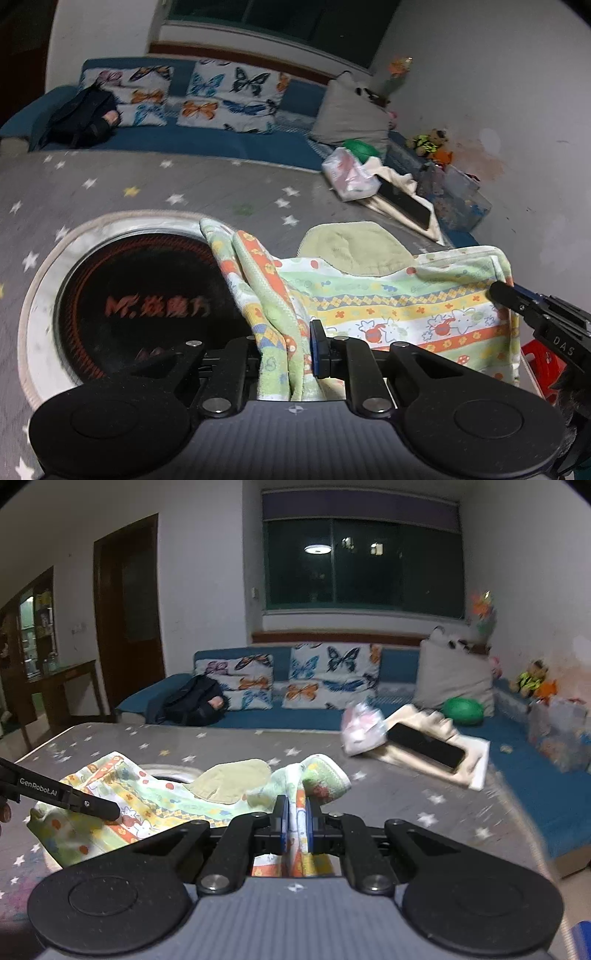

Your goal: Fold clothes

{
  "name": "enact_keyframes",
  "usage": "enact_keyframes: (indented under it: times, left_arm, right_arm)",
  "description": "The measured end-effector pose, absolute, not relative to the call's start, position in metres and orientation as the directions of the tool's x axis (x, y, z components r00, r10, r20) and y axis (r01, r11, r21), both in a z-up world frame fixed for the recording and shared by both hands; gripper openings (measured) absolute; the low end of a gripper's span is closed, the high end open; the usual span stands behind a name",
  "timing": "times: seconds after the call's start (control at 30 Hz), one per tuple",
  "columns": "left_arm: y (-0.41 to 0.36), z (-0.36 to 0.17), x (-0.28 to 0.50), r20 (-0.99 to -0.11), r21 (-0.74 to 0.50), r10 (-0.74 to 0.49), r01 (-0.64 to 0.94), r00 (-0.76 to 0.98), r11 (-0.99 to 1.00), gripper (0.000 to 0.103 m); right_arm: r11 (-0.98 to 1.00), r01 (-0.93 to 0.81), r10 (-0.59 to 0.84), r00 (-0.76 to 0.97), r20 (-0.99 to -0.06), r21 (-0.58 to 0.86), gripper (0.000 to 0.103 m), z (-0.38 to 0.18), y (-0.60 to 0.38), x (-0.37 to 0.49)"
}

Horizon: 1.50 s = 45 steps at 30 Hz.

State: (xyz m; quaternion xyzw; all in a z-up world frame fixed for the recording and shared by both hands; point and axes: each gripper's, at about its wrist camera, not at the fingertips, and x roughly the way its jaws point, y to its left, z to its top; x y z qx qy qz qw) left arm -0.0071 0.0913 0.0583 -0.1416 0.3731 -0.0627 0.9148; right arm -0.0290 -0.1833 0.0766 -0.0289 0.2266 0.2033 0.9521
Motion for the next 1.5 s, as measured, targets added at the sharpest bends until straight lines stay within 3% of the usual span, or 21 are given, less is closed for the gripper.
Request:
enact_keyframes:
  times: [0.67,1.23,1.5]
  left_arm:
    - [0.014,0.055,0.063,-0.681,-0.225,-0.268,0.155,0.681,0.962,0.016]
    - [0.005,-0.006,0.1,-0.769,-0.187,-0.23,0.133,0.597,0.973,0.025]
    - [0.008,-0.016,0.106,-0.78,-0.175,-0.211,0.118,0.589,0.977,0.023]
  right_arm:
    - [0.968,-0.249,0.209,0.877,-0.432,-0.038,0.008,0.084,-0.24,-0.005]
    - [0.986,-0.165,0.136,0.817,-0.561,-0.001,0.008,0.016,-0.261,0.029]
    - [0.992,-0.126,0.102,0.79,-0.605,0.003,0.009,-0.008,-0.268,0.039]
